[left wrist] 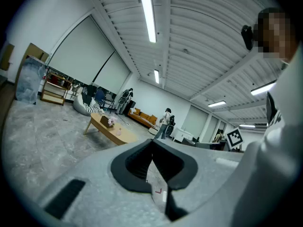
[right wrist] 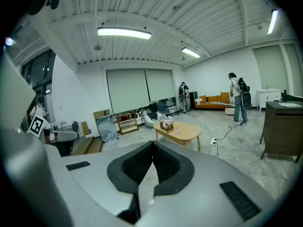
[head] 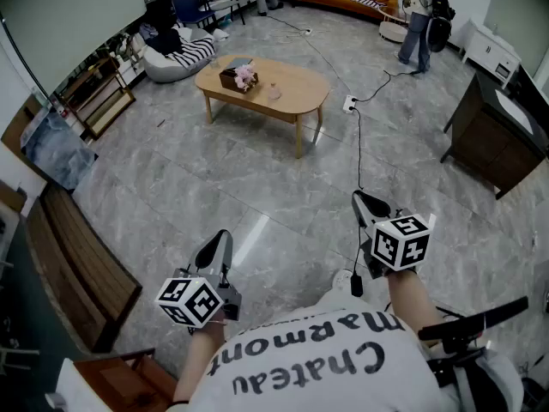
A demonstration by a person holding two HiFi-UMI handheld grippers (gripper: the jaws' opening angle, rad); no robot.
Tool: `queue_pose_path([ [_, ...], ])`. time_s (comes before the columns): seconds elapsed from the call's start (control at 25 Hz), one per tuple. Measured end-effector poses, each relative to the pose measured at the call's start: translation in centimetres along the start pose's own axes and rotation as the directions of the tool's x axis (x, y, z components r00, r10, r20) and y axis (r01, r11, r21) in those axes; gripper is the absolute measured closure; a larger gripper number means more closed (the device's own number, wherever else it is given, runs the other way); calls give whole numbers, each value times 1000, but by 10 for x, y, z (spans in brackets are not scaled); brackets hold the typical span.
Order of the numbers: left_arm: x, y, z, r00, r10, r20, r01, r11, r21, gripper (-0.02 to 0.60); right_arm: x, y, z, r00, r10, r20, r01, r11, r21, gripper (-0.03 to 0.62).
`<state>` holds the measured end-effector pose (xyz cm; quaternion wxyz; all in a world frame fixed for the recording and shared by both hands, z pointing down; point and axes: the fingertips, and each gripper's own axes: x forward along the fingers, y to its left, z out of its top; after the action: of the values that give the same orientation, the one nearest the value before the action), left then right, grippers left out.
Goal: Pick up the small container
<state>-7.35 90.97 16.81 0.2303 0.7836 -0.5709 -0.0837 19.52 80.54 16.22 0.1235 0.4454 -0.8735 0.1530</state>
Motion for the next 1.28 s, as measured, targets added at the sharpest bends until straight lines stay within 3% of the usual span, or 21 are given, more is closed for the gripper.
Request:
queue_pose_path([
  [0.48, -19, -2, -14, 1000, -2, 3, 2, 1000, -29, 566, 0, 17, -18, 999, 22, -41, -22, 1000, -17, 582],
  [0.84, -17, 15, -23, 997, 75, 0, -74, 994, -75, 566, 4, 3, -21, 997, 19, -74, -15, 999, 47, 582],
  [1.0, -4, 23, -24, 997, 74, -7, -74, 992, -98, 566, 19, -1, -21, 997, 21, -70, -18, 999, 49, 582],
  [1.28, 42, 28, -2, 999, 43, -7, -43, 997, -70, 566, 60, -26, -4, 997, 32, -64, -28, 997, 72, 582],
])
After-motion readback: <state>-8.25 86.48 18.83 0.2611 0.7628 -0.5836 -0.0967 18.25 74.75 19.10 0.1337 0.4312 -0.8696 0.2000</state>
